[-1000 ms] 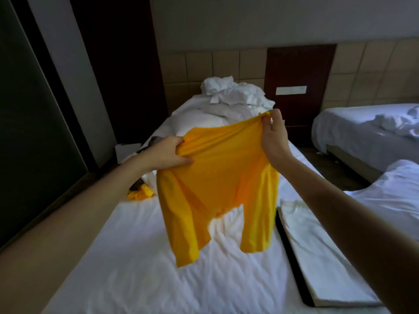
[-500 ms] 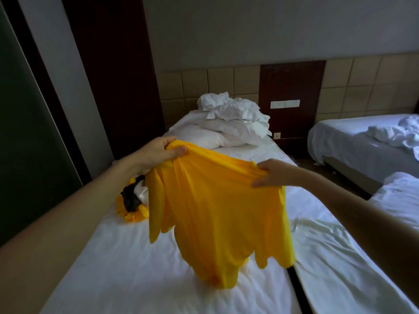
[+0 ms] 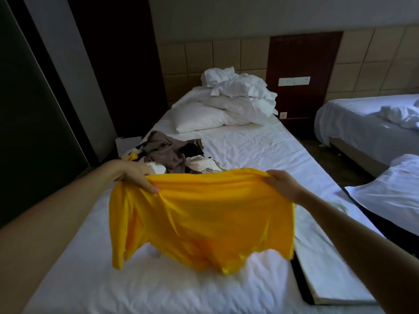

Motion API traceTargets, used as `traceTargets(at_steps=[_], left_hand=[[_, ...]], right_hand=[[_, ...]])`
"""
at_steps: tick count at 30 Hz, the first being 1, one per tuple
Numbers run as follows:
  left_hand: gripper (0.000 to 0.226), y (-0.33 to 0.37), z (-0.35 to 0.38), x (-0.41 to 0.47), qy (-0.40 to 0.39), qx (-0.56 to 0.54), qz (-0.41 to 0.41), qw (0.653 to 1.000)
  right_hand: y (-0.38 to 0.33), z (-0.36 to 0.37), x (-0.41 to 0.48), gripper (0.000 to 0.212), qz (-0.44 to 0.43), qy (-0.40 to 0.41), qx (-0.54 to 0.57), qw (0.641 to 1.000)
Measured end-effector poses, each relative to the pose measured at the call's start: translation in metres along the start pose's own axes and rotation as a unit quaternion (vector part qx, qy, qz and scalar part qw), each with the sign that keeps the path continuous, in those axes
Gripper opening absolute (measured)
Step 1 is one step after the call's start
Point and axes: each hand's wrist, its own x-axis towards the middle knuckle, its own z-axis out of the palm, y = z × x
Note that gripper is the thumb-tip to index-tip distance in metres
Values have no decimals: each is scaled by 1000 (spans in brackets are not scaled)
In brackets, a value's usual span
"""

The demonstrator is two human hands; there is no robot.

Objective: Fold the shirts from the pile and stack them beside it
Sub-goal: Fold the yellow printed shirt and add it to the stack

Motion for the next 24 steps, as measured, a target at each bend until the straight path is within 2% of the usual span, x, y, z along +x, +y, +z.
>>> traceTargets(at_steps=[3, 5, 8, 11, 13, 14, 16, 19, 20, 21, 22, 24], left_hand=[[37, 5, -1, 0, 73, -53, 17, 996], [19, 8, -15, 6, 164, -108, 37, 980], [26, 20, -54, 3, 301, -164, 75, 936], [14, 34, -99, -14, 406, -167, 106, 892], [24, 40, -133, -29, 474, -165, 122, 856], [30, 44, -148, -38, 504, -167, 130, 837], [27, 52, -170, -55, 565, -159, 159, 794], [25, 66, -163, -75, 668, -115, 183, 712], [26, 66, -156, -76, 669, -117, 195, 707], [25, 65, -144, -78, 651, -124, 208, 719], [25, 62, -131, -75, 615, -127, 212, 749], [21, 50, -91, -65, 506, -108, 181, 837]], right_hand=[[-20, -23, 21, 21, -30, 17, -48, 998], [-41, -45, 39, 22, -43, 33, -89, 995], [-83, -83, 67, 16, -73, 76, -89, 990], [-132, -115, 86, 15, -140, 135, -110, 975], [-160, -133, 91, 21, -178, 183, -134, 958], [-173, -142, 92, 24, -195, 216, -141, 946], [-193, -159, 89, 26, -218, 277, -172, 920], [-202, -169, 77, 25, -234, 326, -216, 890], [-199, -167, 68, 26, -239, 329, -234, 883], [-192, -163, 62, 28, -244, 325, -248, 879], [-179, -158, 58, 30, -239, 305, -254, 886], [-138, -135, 53, 29, -200, 235, -273, 911]])
